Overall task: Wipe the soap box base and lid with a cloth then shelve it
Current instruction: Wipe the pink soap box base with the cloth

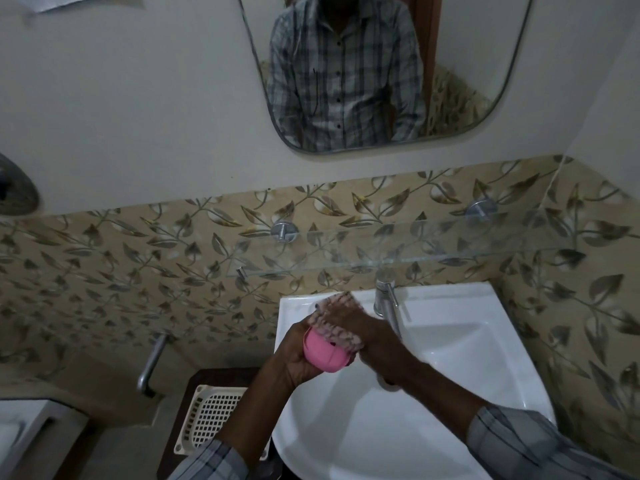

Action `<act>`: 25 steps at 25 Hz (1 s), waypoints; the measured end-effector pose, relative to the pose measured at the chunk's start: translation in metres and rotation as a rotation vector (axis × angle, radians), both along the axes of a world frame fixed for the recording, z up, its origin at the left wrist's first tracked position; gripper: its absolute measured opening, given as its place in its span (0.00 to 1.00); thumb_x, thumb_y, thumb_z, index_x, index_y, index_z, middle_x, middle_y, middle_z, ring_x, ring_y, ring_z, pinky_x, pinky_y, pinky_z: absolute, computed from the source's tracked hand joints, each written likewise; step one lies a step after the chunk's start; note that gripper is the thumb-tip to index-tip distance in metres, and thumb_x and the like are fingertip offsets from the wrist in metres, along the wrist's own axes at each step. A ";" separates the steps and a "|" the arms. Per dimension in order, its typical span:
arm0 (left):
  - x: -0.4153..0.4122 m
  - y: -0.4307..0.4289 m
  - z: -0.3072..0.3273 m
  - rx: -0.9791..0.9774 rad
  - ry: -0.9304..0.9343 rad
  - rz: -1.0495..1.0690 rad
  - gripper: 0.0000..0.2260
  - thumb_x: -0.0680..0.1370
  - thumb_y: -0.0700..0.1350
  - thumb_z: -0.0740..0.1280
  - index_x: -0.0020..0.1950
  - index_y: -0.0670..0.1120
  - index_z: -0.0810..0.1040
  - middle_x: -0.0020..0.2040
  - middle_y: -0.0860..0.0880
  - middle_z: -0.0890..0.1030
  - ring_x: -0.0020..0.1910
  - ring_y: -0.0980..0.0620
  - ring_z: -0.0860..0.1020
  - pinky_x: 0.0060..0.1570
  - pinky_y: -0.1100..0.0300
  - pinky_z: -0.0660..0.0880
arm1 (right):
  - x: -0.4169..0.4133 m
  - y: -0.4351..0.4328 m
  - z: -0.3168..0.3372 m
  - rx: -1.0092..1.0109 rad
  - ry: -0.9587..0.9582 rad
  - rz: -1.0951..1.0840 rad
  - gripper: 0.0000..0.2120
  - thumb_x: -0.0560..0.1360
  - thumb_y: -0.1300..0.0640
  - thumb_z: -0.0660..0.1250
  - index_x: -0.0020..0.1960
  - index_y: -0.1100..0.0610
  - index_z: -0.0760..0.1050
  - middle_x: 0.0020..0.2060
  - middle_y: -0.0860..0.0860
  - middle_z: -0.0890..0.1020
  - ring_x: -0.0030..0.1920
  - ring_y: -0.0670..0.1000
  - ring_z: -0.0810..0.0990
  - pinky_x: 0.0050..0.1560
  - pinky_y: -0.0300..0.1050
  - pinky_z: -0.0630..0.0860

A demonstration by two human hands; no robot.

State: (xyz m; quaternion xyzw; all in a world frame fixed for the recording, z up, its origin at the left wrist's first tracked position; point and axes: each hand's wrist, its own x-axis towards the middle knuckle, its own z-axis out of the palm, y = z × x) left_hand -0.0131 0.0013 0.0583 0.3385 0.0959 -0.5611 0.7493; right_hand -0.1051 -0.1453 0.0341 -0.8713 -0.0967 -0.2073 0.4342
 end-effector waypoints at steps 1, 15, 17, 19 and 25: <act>0.000 0.000 -0.001 0.002 -0.014 0.005 0.20 0.74 0.46 0.64 0.59 0.34 0.82 0.57 0.33 0.83 0.52 0.36 0.84 0.51 0.41 0.81 | -0.003 0.005 -0.003 0.014 -0.014 -0.008 0.34 0.73 0.76 0.63 0.73 0.50 0.69 0.71 0.49 0.72 0.72 0.51 0.70 0.73 0.59 0.67; 0.004 0.018 -0.007 0.152 0.030 0.070 0.27 0.82 0.57 0.56 0.63 0.33 0.75 0.55 0.32 0.81 0.52 0.35 0.78 0.45 0.42 0.81 | -0.014 -0.008 -0.009 0.296 0.159 -0.090 0.25 0.75 0.64 0.68 0.64 0.39 0.76 0.63 0.48 0.81 0.63 0.45 0.80 0.65 0.45 0.77; 0.010 0.022 -0.003 0.162 0.053 0.051 0.28 0.79 0.57 0.60 0.61 0.32 0.77 0.54 0.30 0.80 0.52 0.34 0.76 0.46 0.41 0.81 | -0.009 -0.015 -0.003 0.486 0.105 -0.346 0.22 0.72 0.65 0.73 0.56 0.40 0.77 0.60 0.52 0.83 0.57 0.46 0.83 0.58 0.38 0.79; 0.013 0.020 0.000 0.151 0.070 0.018 0.27 0.77 0.55 0.63 0.57 0.30 0.79 0.54 0.30 0.80 0.52 0.34 0.76 0.49 0.41 0.80 | -0.004 -0.015 0.003 0.425 0.029 -0.412 0.22 0.72 0.70 0.71 0.53 0.43 0.78 0.54 0.52 0.85 0.55 0.50 0.83 0.54 0.33 0.78; 0.010 0.005 0.001 0.123 0.017 -0.032 0.24 0.78 0.53 0.61 0.60 0.33 0.80 0.55 0.33 0.83 0.51 0.36 0.83 0.53 0.41 0.80 | -0.006 -0.004 -0.001 -0.181 -0.122 0.013 0.21 0.65 0.78 0.71 0.57 0.69 0.80 0.56 0.66 0.81 0.59 0.63 0.79 0.59 0.62 0.78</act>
